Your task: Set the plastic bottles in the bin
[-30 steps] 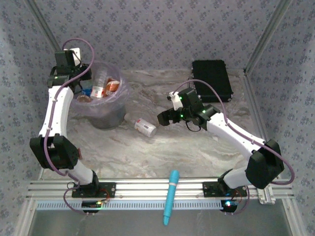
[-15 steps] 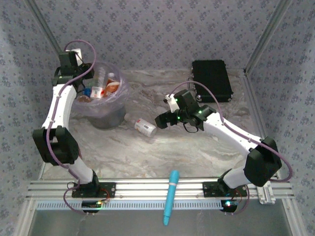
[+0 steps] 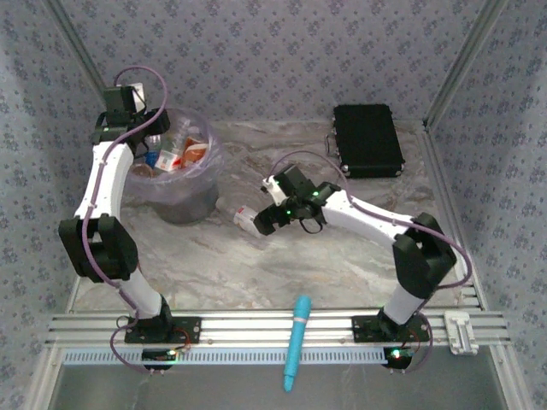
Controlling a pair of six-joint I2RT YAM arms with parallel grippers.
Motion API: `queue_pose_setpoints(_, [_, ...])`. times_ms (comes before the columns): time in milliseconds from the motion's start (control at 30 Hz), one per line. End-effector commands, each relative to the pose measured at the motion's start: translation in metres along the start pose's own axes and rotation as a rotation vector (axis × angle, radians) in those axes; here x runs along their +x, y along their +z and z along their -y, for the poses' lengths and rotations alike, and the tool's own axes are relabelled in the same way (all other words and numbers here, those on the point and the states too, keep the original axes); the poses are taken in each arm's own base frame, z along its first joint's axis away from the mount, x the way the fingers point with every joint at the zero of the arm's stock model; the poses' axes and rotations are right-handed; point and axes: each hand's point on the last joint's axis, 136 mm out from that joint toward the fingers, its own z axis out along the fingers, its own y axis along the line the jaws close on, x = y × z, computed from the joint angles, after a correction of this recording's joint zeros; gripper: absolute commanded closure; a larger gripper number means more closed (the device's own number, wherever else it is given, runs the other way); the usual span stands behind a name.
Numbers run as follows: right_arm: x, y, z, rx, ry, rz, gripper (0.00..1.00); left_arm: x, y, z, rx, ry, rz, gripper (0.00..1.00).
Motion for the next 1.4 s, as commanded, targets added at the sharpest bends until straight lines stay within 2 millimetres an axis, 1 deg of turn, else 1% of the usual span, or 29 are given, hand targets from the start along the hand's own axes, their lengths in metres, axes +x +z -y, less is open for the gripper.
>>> queue_pose_setpoints(0, [-0.016, 0.013, -0.008, 0.007, -0.057, 0.018, 0.00, -0.018, -0.038, 0.003, 0.003, 0.015, 0.040, 0.32])
queue_pose_setpoints(67, [-0.017, 0.027, -0.010, 0.009, -0.069, -0.003, 0.00, -0.023, -0.049, 0.002, -0.006, 0.022, 0.052, 0.26])
queue_pose_setpoints(167, [-0.018, 0.044, -0.011, 0.015, -0.079, -0.022, 0.00, -0.028, -0.063, 0.000, -0.024, 0.032, 0.063, 0.15])
queue_pose_setpoints(233, [-0.018, 0.054, -0.011, 0.010, -0.078, -0.034, 0.00, -0.032, -0.074, -0.001, -0.035, 0.031, 0.077, 0.09])
queue_pose_setpoints(333, [-0.016, 0.068, -0.012, -0.013, -0.069, -0.055, 0.00, -0.036, -0.093, 0.000, -0.028, -0.024, 0.100, 0.05])
queue_pose_setpoints(467, [-0.008, 0.086, -0.011, -0.025, -0.058, -0.089, 0.00, -0.035, -0.123, 0.019, 0.086, -0.112, 0.127, 0.02])
queue_pose_setpoints(567, [-0.005, 0.092, -0.009, -0.029, -0.043, -0.099, 0.02, -0.028, -0.142, 0.036, 0.198, -0.174, 0.138, 0.02])
queue_pose_setpoints(700, [-0.005, 0.089, -0.005, -0.024, -0.027, -0.091, 0.07, -0.015, -0.159, 0.051, 0.297, -0.240, 0.137, 0.01])
queue_pose_setpoints(867, [-0.002, 0.086, -0.002, -0.024, -0.014, -0.100, 0.13, -0.004, -0.176, 0.059, 0.346, -0.278, 0.143, 0.01])
queue_pose_setpoints(967, [-0.001, 0.086, -0.002, -0.025, -0.011, -0.101, 0.14, 0.001, -0.181, 0.064, 0.359, -0.279, 0.143, 0.01])
queue_pose_setpoints(1100, [0.001, 0.085, -0.002, -0.028, 0.001, -0.103, 0.20, 0.005, -0.184, 0.075, 0.391, -0.277, 0.135, 0.00])
queue_pose_setpoints(1200, [-0.003, 0.076, 0.002, -0.022, 0.012, -0.090, 0.27, 0.003, -0.188, 0.088, 0.427, -0.271, 0.140, 0.00])
queue_pose_setpoints(1300, [-0.009, 0.057, 0.007, -0.014, 0.017, -0.069, 0.28, 0.001, -0.191, 0.100, 0.456, -0.256, 0.145, 0.00])
queue_pose_setpoints(1367, [-0.014, 0.041, 0.012, -0.005, 0.023, -0.042, 0.28, 0.001, -0.192, 0.108, 0.474, -0.244, 0.136, 0.00])
